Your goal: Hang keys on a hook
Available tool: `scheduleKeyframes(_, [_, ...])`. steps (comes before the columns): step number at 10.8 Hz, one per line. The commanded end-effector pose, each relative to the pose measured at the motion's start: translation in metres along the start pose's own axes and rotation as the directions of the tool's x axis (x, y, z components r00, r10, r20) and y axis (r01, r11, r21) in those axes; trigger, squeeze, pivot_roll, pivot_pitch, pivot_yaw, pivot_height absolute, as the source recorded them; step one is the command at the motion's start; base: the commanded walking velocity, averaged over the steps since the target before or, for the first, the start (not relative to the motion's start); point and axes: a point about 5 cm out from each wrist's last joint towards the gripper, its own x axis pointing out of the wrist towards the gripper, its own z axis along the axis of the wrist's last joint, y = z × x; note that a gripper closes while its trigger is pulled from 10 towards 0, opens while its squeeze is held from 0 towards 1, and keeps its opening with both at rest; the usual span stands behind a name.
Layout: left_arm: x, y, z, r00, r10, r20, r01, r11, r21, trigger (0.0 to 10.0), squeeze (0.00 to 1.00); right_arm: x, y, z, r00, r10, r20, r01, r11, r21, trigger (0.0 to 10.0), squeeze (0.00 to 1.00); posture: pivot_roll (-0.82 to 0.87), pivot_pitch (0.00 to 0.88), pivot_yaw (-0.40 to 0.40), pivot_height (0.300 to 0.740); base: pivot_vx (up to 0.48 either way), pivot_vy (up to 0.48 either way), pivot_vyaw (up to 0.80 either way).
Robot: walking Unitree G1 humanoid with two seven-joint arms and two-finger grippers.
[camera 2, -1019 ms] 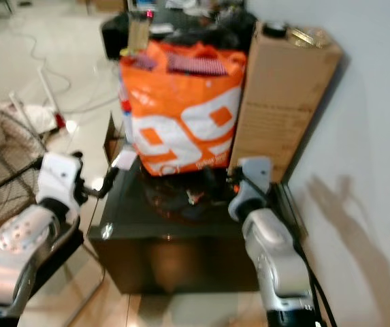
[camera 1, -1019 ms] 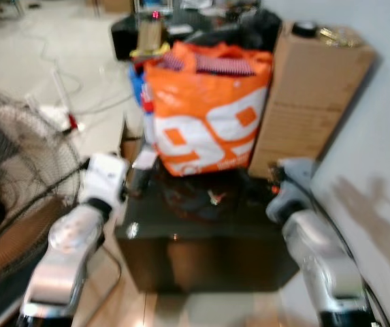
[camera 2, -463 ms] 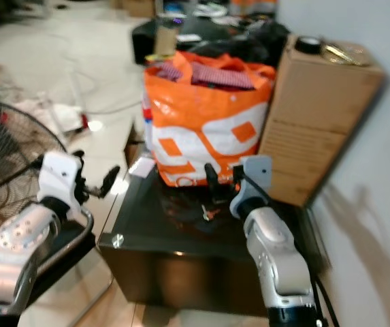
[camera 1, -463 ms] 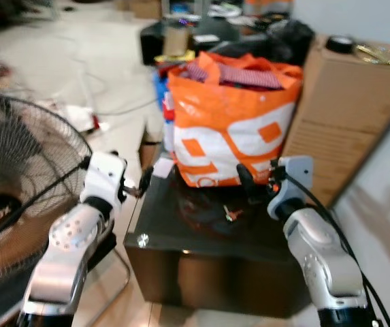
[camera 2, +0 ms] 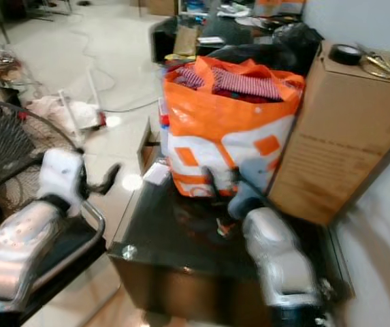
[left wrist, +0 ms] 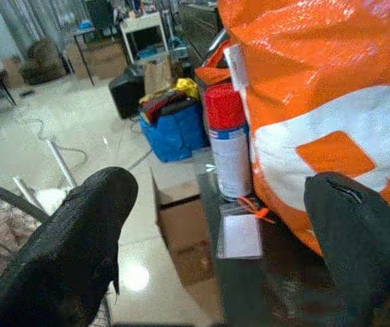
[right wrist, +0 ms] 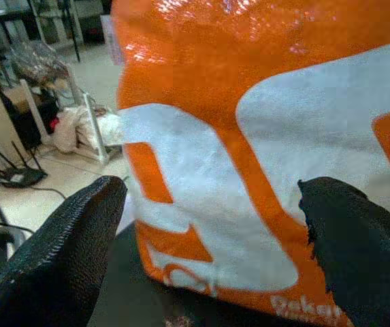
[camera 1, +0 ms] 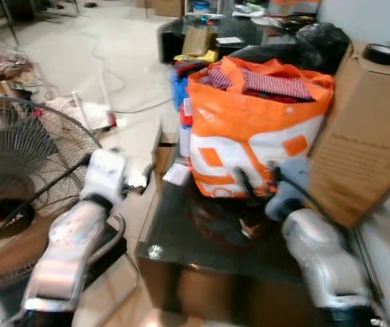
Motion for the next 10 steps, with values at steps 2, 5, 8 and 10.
scheduleKeyframes(2, [-0.001,0.008,0.001,1.0,0.017,-0.007,-0.017,1.0,0.019,10.0,0.0,0.004,0.001,0.002,1.0,-0.003,-0.002,0.003,1.0,-0.001,10.0,1.0,0.02,0.0,0.004,0.74,0.306,0.0,0.37])
scheduleKeyframes(5, [-0.005,-0.009,-0.015,0.97,-0.218,-0.108,0.222,0.975,0.025,10.0,0.0,0.006,-0.024,-0.046,0.934,-0.124,-0.334,0.088,0.989,-0.121,10.0,0.0,-0.01,0.0,0.019,0.74,0.08,0.0,0.0])
scheduleKeyframes(8, [-0.017,-0.015,-0.022,0.915,-0.369,-0.161,0.373,0.928,-0.007,10.0,0.0,-0.011,-0.046,-0.09,0.809,-0.205,-0.551,0.158,0.979,-0.132,10.0,0.0,0.02,0.0,-0.004,0.74,0.0,0.0,0.0])
scheduleKeyframes(10, [-0.022,-0.019,-0.03,0.87,-0.448,-0.206,0.443,0.894,-0.07,10.0,0.0,-0.015,-0.049,-0.103,0.77,-0.202,-0.606,0.181,0.979,-0.097,10.0,0.0,0.0,0.0,-0.003,0.74,0.0,0.0,0.0])
